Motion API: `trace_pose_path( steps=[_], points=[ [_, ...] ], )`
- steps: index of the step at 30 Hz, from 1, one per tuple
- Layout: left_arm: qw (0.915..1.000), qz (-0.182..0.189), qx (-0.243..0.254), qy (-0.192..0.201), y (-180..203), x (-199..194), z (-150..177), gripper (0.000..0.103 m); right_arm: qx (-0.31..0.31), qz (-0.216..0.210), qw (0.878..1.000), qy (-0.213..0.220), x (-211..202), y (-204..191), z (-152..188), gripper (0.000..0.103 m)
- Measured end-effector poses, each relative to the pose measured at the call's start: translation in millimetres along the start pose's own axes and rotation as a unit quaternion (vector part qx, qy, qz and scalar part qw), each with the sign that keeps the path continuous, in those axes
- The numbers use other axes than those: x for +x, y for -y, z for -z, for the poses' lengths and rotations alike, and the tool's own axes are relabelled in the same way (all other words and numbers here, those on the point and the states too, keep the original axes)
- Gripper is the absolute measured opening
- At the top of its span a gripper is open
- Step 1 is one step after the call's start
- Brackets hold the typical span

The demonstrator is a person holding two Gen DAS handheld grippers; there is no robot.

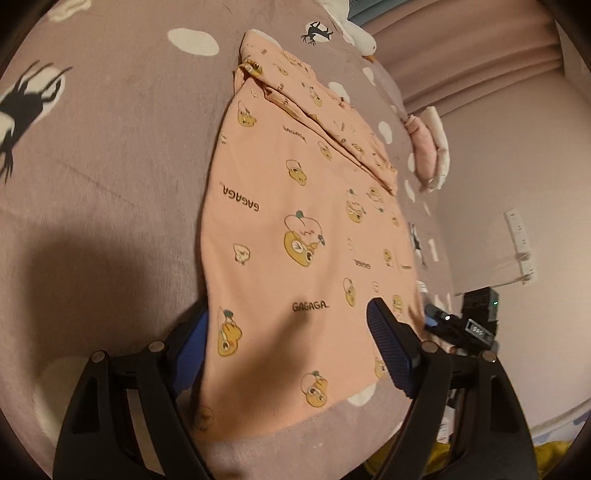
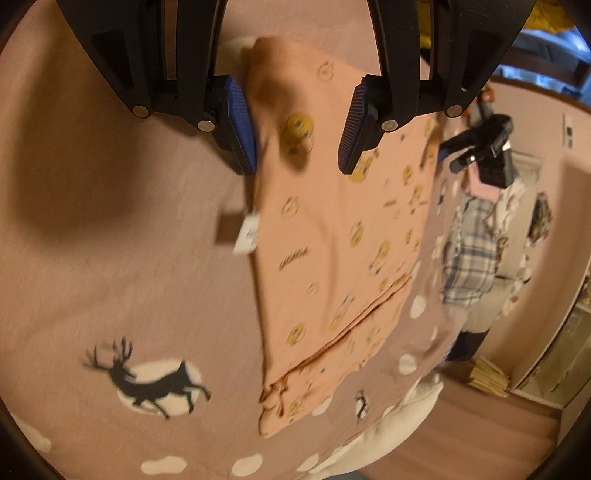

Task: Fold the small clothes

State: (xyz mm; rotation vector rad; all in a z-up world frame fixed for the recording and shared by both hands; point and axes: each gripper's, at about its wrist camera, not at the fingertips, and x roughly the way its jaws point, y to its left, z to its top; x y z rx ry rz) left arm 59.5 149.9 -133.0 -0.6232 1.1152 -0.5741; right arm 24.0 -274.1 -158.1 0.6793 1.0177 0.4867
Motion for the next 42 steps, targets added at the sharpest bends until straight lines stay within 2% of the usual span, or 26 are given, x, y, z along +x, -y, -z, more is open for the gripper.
trace_pose_path(
  steps=[5,11,15,21,23,26,30,34,36,38,40,42],
  points=[
    [0.9984,0.043,-0.034,-0.006,-6,10,-19,0.080,0.033,-0.048,0.998,0.008,13,9,-12,0.048],
    [0.9987,0.039,-0.030,-0.013,4,26,-38,0.080,0.051,-0.078,0.996,0.008,29,8,-29,0.048],
    [0.9989,0.039,-0.018,-0.018,7,27,-33,0.078,0.043,-0.074,0.996,0.004,32,3,-28,0.048],
    [0.9991,0.026,-0.026,-0.023,-1,17,-9,0.059,0.030,-0.075,0.997,-0.008,21,2,-4,0.048],
    [0.9985,0.028,-0.041,-0.023,-6,12,-2,0.048,0.032,-0.075,0.997,-0.009,16,3,6,0.048],
    [0.9981,0.029,-0.049,-0.024,-11,7,7,0.043,0.033,-0.074,0.997,-0.013,12,2,15,0.048],
    [0.9968,0.035,-0.069,-0.019,-15,8,5,0.043,0.035,-0.070,0.997,-0.015,15,2,13,0.048],
    [0.9969,0.022,-0.074,-0.017,-13,9,0,0.038,0.032,-0.058,0.998,-0.005,21,0,7,0.039],
    [0.9968,0.011,-0.077,-0.017,-13,9,0,0.030,0.026,-0.050,0.998,-0.001,22,-1,10,0.030],
    [0.9958,0.000,-0.090,-0.017,-18,8,1,0.011,0.029,-0.050,0.998,0.004,21,2,12,0.020],
    [0.9940,-0.003,-0.108,-0.017,-26,7,3,0.005,0.039,-0.053,0.998,0.009,19,8,15,0.012],
    [0.9931,0.003,-0.117,-0.012,-28,4,4,0.005,0.042,-0.047,0.998,0.012,17,11,18,0.005]
  ],
)
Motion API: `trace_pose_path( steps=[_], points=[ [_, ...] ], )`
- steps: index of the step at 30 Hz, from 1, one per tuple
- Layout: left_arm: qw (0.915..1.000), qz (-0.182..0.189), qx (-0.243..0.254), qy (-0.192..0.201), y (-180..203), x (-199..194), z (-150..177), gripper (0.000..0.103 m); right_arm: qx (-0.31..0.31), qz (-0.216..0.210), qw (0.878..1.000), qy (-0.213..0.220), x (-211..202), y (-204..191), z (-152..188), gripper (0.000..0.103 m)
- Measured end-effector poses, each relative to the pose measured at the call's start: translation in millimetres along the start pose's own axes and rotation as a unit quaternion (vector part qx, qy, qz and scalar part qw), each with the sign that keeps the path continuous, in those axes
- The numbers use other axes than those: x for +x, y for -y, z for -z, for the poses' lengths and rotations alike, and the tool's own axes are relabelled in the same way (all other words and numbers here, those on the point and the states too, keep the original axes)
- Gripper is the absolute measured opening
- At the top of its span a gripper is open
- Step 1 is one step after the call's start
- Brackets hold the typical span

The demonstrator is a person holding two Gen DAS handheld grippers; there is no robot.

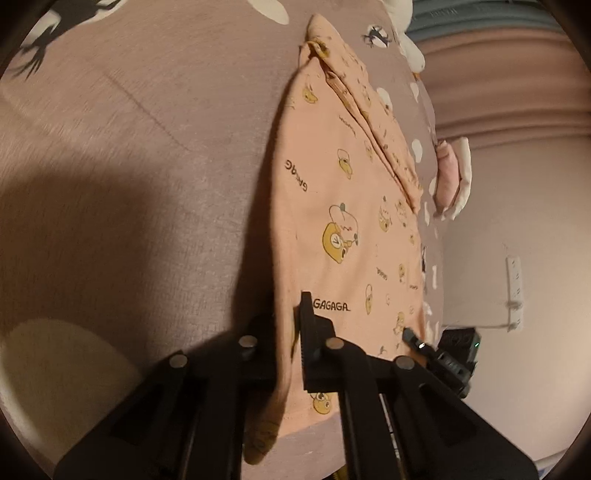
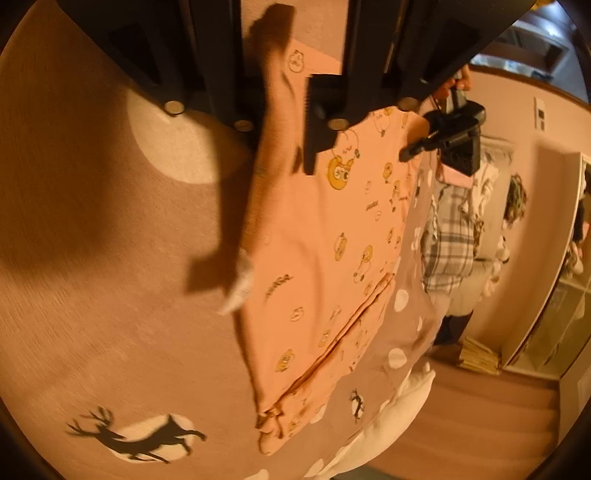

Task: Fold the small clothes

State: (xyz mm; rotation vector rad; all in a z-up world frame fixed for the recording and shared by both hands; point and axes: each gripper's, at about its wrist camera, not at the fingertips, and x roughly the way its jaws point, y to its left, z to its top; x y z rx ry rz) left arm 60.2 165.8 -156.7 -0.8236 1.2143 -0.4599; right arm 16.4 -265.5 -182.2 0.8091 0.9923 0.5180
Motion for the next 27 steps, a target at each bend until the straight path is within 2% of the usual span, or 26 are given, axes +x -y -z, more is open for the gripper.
trace_pose_path(
  steps=[3,6,10,15,22,27],
  points=[
    [0.9999,0.002,0.010,0.000,6,-2,2,0.004,-0.012,0.008,1.000,0.001,-3,-7,2,0.005],
    [0.9991,0.038,0.020,-0.001,14,-5,3,0.004,-0.034,0.001,0.999,0.008,-8,-18,1,0.005],
    [0.9953,0.094,0.021,0.016,20,-12,1,0.004,-0.066,-0.031,0.997,0.034,-20,-40,-6,0.005],
    [0.9894,0.137,0.030,0.038,36,-21,-10,0.004,-0.104,-0.047,0.992,0.055,-26,-67,-19,0.005],
    [0.9847,0.155,0.045,0.066,62,-31,-37,0.004,-0.144,-0.067,0.983,0.096,-33,-99,-52,0.005],
    [0.9808,0.169,0.046,0.087,75,-33,-62,0.004,-0.160,-0.063,0.978,0.115,-30,-112,-81,0.005]
  ],
)
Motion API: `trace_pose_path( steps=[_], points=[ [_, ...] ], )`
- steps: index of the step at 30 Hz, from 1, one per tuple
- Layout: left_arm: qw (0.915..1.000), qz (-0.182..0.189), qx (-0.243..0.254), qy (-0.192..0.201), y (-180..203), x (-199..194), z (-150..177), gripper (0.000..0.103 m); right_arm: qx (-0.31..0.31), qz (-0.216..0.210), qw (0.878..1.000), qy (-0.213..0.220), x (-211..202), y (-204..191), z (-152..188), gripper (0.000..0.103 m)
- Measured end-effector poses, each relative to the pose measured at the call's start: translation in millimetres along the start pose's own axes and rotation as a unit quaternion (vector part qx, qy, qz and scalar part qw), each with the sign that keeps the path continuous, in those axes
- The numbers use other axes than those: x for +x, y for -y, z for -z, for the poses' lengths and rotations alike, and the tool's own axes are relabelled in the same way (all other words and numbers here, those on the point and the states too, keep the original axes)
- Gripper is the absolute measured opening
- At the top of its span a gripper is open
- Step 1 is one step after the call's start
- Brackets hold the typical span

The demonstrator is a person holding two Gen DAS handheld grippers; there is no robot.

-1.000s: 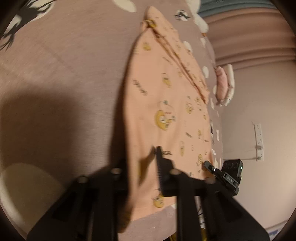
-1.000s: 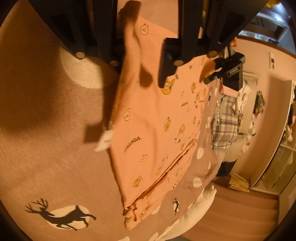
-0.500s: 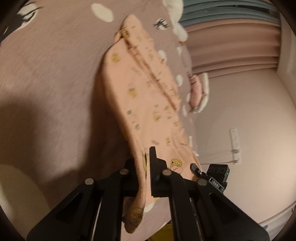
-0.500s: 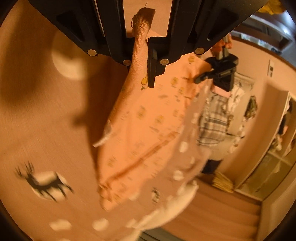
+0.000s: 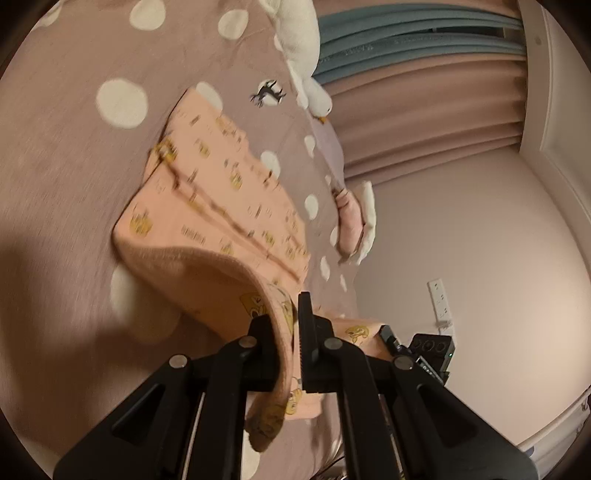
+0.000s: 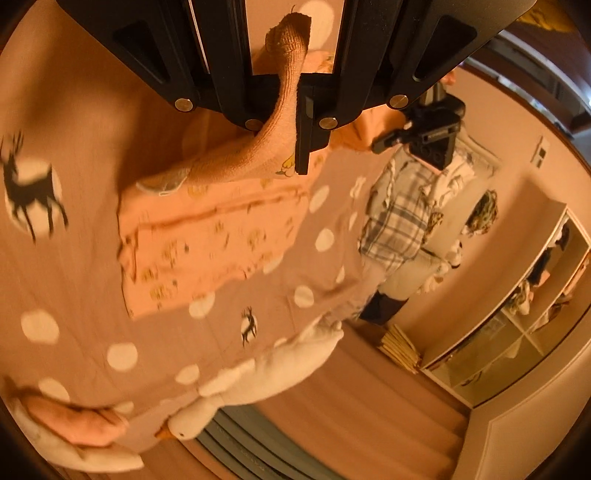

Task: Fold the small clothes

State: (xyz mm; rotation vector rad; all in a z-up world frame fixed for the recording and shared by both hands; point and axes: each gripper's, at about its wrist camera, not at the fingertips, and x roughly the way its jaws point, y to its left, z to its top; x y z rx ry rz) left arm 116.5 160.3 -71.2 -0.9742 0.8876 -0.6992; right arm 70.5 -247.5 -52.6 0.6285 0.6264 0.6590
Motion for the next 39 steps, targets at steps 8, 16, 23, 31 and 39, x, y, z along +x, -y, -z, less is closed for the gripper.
trace_pose_path(
  steps=[8,16,23,31,39],
  points=[
    [0.9997,0.001,0.012,0.020,13,13,-44,0.004,0.002,0.007,1.000,0.021,11,8,-33,0.005],
    [0.9993,0.001,0.013,0.034,12,37,-92,0.004,0.017,0.021,0.999,0.042,26,27,-68,0.005],
    [0.9991,-0.023,-0.004,0.036,-8,77,-140,0.004,0.063,0.046,0.996,0.046,55,65,-100,0.005],
    [0.9943,-0.085,-0.048,0.044,-52,111,-176,0.004,0.157,0.078,0.984,-0.003,103,126,-119,0.005],
    [0.9931,-0.101,-0.058,0.008,-72,123,-183,0.014,0.189,0.113,0.974,-0.051,119,153,-118,0.035]
  ],
)
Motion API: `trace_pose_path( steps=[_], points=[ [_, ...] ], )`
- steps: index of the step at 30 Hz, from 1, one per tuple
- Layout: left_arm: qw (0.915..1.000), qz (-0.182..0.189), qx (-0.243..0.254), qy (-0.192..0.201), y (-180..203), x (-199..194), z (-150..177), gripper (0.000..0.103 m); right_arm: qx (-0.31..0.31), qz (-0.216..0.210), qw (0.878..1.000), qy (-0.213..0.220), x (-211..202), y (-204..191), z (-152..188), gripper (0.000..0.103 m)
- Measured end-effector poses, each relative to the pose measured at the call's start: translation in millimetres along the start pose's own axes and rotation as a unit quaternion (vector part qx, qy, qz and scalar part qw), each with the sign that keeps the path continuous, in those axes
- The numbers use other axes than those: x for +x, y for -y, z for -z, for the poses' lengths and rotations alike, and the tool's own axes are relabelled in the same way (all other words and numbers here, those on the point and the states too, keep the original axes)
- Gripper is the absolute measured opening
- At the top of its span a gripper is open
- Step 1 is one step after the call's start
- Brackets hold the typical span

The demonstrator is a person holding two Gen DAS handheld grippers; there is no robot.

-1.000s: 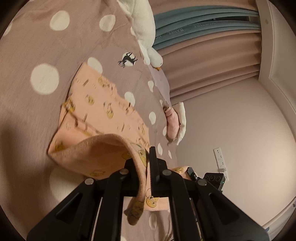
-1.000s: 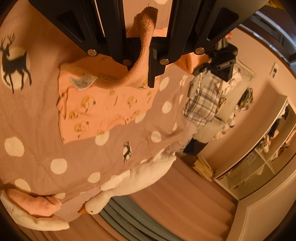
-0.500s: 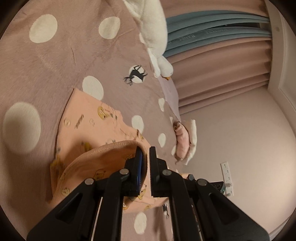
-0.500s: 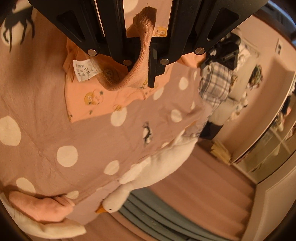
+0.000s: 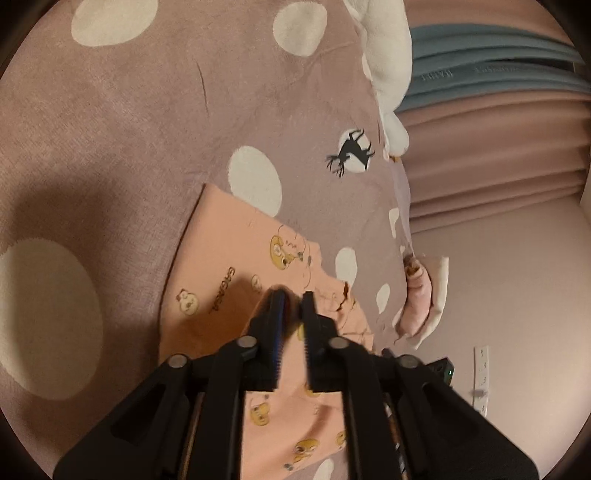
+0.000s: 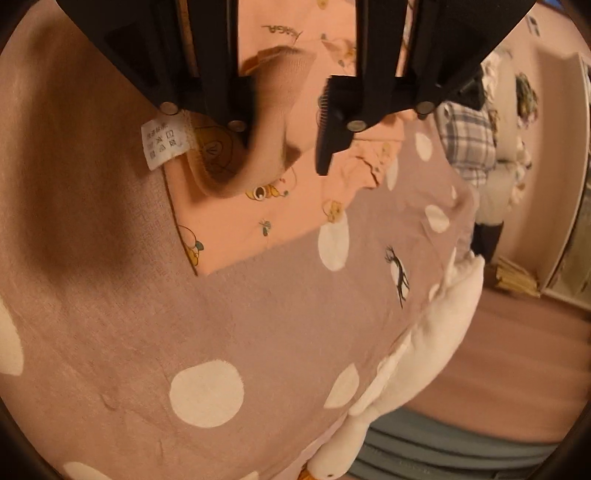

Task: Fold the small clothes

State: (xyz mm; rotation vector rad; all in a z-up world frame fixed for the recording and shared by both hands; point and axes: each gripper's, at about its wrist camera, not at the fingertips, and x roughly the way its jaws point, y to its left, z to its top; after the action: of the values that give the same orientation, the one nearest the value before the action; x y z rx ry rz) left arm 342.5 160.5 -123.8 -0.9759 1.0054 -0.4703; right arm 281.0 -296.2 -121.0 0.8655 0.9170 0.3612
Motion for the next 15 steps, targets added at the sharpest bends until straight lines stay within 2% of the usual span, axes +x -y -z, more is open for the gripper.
trace_pose_path(
  steps=[1,2,6,10,13,15],
  points=[
    [1.0000,0.004,-0.006,-0.006,-3,0,0,0.019,0.000,-0.007,1.000,0.001,-3,2,1,0.040],
    [0.9998,0.009,-0.012,-0.010,-6,1,0,0.021,0.002,-0.012,1.000,0.001,-7,4,2,0.040],
    [0.9993,0.020,-0.005,-0.031,-6,3,4,0.021,0.006,-0.020,1.000,-0.003,-11,8,6,0.040],
    [0.9973,0.026,0.032,-0.061,7,6,14,0.021,-0.007,-0.032,0.999,-0.010,-11,3,12,0.040],
    [0.9927,0.002,0.044,-0.112,12,23,19,0.021,-0.015,-0.029,0.999,-0.018,-10,0,13,0.040],
    [0.9906,-0.037,0.051,-0.121,12,33,22,0.018,-0.021,-0.008,1.000,-0.019,-6,-3,13,0.040]
  ],
)
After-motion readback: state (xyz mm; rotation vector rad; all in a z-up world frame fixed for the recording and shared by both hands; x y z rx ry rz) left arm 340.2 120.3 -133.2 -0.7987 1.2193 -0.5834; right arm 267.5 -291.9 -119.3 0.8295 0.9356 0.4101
